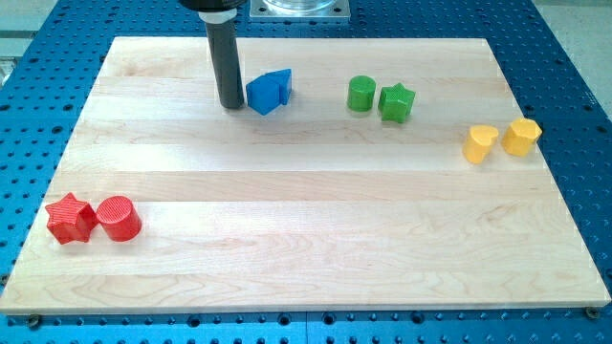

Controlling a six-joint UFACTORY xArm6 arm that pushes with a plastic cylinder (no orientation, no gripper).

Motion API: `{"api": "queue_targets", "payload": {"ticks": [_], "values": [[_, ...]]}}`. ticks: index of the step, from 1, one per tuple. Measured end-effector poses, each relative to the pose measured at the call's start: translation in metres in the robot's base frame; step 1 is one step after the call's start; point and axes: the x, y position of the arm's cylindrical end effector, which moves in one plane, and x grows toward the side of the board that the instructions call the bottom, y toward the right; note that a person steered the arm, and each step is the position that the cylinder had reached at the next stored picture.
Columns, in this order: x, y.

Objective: Form a triangle with the blue blocks and green star

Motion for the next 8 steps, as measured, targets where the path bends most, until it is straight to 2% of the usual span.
{"api": "queue_targets", "payload": {"ticks": [1,2,4,5,6,7,8], "values": [[-0.001,0.011],[-0.007,0.064],[-0.040,0.103],[-0.043,0.101],[-0.025,0.056],[0.010,0.003],[0.041,0.027]]}}
